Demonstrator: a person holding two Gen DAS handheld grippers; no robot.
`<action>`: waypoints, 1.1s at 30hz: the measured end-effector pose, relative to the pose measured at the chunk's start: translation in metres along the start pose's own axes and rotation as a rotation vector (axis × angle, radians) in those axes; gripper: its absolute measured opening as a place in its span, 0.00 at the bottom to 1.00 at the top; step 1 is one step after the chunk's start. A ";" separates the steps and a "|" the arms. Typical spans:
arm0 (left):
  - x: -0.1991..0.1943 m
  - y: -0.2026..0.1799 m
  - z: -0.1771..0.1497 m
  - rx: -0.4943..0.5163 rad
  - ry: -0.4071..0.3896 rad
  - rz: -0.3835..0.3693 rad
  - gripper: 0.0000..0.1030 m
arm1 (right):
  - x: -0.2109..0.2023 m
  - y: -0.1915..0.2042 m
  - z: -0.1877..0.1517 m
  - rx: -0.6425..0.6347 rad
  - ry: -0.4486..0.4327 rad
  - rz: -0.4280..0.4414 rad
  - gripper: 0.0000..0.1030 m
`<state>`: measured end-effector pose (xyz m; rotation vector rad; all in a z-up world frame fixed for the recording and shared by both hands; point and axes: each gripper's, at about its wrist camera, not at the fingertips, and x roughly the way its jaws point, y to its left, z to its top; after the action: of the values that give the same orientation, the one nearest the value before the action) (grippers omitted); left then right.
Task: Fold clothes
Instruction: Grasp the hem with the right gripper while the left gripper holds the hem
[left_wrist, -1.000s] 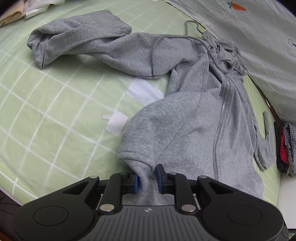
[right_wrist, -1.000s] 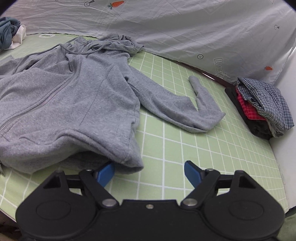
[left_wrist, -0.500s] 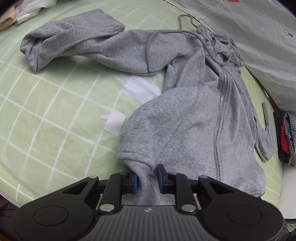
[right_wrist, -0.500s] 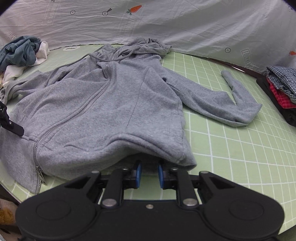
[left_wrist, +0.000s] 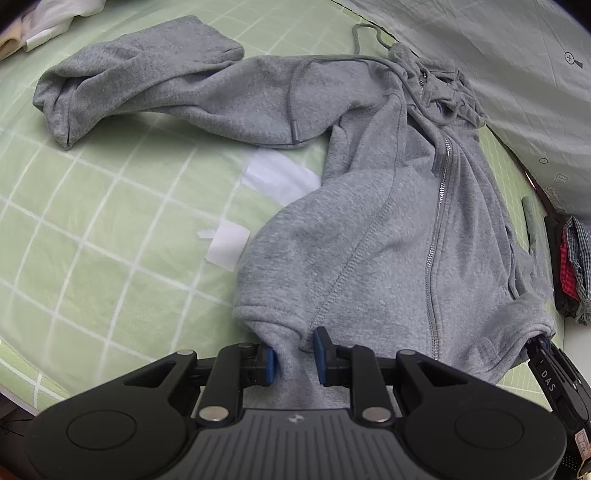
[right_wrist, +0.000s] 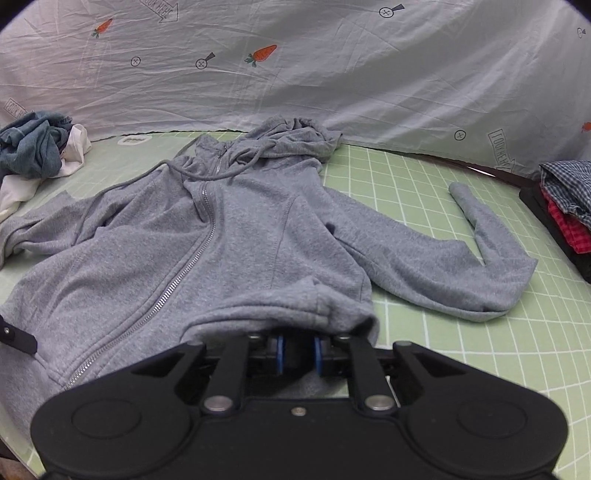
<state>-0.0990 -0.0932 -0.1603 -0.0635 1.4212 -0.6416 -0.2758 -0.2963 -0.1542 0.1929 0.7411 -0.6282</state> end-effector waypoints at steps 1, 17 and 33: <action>0.000 0.000 0.000 -0.002 0.001 -0.002 0.23 | -0.001 0.002 0.002 0.013 -0.002 0.027 0.32; 0.000 0.009 0.003 -0.034 0.009 -0.047 0.23 | 0.026 -0.024 -0.017 0.310 0.156 -0.001 0.33; 0.002 0.016 0.007 -0.069 0.029 -0.082 0.23 | 0.005 -0.066 -0.027 0.618 0.120 0.126 0.03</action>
<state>-0.0864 -0.0833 -0.1675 -0.1678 1.4742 -0.6628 -0.3275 -0.3413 -0.1743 0.8461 0.6257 -0.7149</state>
